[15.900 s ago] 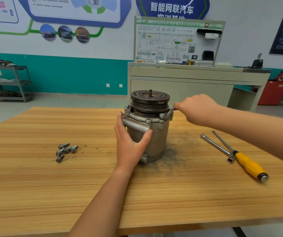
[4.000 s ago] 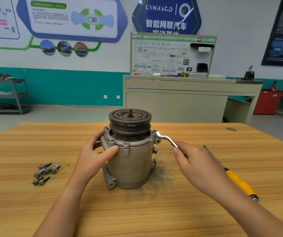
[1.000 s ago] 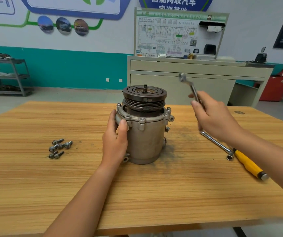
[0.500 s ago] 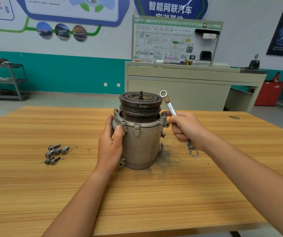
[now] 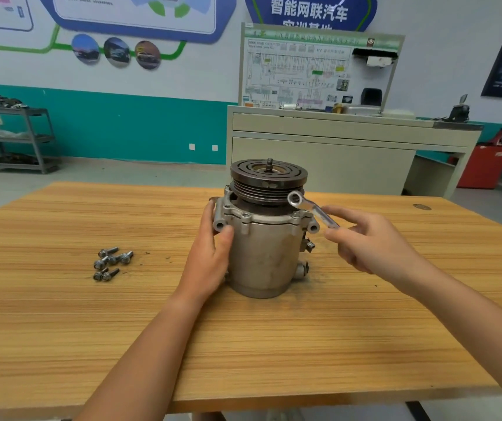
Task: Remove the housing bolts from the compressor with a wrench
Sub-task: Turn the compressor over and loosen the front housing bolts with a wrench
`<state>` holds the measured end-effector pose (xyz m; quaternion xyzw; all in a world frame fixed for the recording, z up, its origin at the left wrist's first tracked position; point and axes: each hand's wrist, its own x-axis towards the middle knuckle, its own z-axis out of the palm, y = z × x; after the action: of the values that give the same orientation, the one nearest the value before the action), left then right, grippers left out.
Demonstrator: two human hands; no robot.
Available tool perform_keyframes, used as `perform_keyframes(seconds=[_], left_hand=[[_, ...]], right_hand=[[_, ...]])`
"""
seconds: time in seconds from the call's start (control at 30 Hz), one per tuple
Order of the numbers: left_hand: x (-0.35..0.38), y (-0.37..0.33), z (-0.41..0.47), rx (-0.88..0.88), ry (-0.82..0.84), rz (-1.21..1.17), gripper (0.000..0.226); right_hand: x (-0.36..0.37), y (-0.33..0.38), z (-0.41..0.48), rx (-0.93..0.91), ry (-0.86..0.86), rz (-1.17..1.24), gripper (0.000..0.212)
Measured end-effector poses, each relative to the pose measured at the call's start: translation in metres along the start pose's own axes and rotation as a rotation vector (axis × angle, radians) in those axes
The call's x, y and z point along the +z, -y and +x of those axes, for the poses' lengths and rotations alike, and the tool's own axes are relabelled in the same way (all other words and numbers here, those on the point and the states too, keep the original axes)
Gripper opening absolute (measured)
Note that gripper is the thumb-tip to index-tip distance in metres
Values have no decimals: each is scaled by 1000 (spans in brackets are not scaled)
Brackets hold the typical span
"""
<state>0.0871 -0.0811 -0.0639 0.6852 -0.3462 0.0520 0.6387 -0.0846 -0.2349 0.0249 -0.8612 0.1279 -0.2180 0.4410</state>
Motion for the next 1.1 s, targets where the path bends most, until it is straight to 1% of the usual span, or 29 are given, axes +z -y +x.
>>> perform_keyframes(seconds=[0.07, 0.1, 0.17, 0.27, 0.33, 0.43, 0.53, 0.63, 0.73, 0.9, 1.0, 1.03, 1.1], left_hand=[[4, 2, -4, 25, -14, 74, 80], [6, 3, -4, 26, -29, 94, 80], [8, 5, -2, 24, -47, 106, 75], [7, 6, 4, 43, -54, 49, 65], [4, 7, 8, 32, -20, 21, 62], [0, 8, 11, 13, 24, -11, 65], [-2, 8, 13, 8, 29, -14, 71], [-3, 9, 18, -5, 37, -26, 73], [-4, 9, 19, -39, 43, -32, 72], [1, 7, 12, -42, -68, -26, 79], [5, 5, 4, -35, -157, 52, 82], [6, 4, 2, -31, -176, 110, 82], [7, 4, 0, -12, -225, 205, 72]], right_hand=[[-6, -1, -8, -104, -78, -144, 20], [-10, -1, -11, -139, -124, -214, 17], [-17, 0, -14, -174, -189, -366, 18], [-21, 7, -17, -218, -160, -582, 15], [-22, 12, -18, -209, -120, -687, 15], [-21, 15, -19, -185, -107, -768, 17], [-18, 18, -20, -185, -81, -818, 22], [-12, 20, -20, -198, -47, -942, 30], [-9, 25, -16, -209, -46, -1090, 29], [-11, 33, -15, -188, -118, -1156, 27], [-5, 36, -13, -205, -67, -1208, 19], [-3, 38, -12, -207, -36, -1233, 20], [-2, 44, -10, -199, -2, -1307, 26]])
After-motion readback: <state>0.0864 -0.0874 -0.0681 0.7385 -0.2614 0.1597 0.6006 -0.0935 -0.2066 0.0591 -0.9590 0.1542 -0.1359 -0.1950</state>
